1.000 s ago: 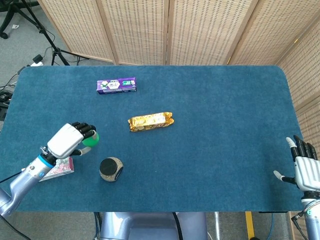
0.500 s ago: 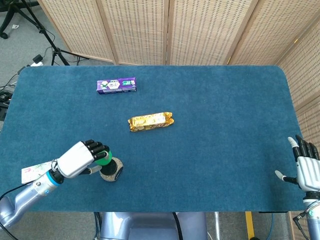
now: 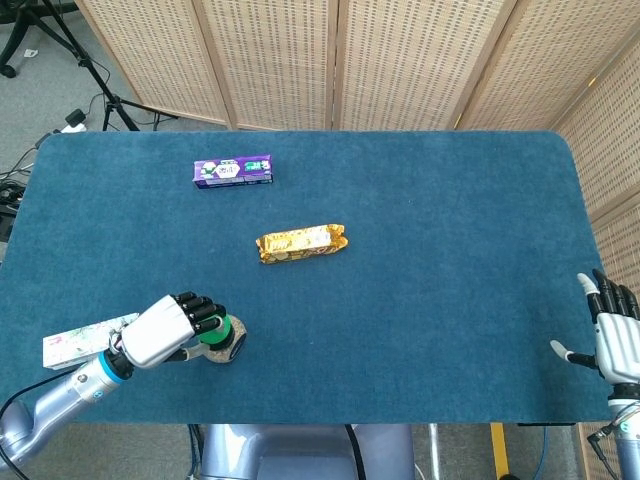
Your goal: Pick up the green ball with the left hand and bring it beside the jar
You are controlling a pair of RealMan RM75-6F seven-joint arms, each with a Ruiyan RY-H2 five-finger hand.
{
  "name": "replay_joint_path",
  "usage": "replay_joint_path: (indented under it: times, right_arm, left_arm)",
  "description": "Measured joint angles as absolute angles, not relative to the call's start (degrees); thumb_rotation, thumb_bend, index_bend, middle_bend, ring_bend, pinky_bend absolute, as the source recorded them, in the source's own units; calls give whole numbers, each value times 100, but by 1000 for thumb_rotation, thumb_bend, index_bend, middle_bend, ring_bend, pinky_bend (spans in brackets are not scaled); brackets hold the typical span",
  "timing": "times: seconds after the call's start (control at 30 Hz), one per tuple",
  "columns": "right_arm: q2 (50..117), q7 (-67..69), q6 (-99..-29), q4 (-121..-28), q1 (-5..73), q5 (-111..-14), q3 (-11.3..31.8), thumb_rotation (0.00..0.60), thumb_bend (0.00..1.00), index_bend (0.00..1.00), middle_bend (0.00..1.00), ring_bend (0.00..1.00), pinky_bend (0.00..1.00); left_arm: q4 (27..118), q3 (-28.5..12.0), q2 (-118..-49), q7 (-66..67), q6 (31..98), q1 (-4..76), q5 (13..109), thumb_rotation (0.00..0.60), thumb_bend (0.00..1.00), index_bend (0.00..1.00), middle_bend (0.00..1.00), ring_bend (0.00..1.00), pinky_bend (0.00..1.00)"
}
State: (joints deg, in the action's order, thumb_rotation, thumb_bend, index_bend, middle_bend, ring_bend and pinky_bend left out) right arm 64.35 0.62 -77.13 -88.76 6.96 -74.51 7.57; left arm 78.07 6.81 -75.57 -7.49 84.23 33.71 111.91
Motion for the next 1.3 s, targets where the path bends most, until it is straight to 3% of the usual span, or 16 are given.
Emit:
replay_joint_path:
  times: [0.33, 0.73, 1.3]
  right_arm:
    - [6401, 131, -7731, -8901, 679, -7457, 764, 600, 0, 0, 0, 0, 0]
    - [6399, 132, -7726, -8902, 679, -7457, 763, 600, 0, 0, 0, 0, 0]
    - [6393, 111, -7725, -8916, 677, -7447, 762, 600, 0, 0, 0, 0, 0]
  left_arm:
    - [7819, 709, -7585, -719, 8347, 3360, 11233, 600, 217, 565, 466, 460, 568]
    - [7895, 705, -7519, -617, 8209, 3363, 11192, 600, 82, 503, 460, 459, 568]
    - [7885, 644, -7512, -663, 8360, 3331, 11245, 600, 16, 392, 367, 383, 568]
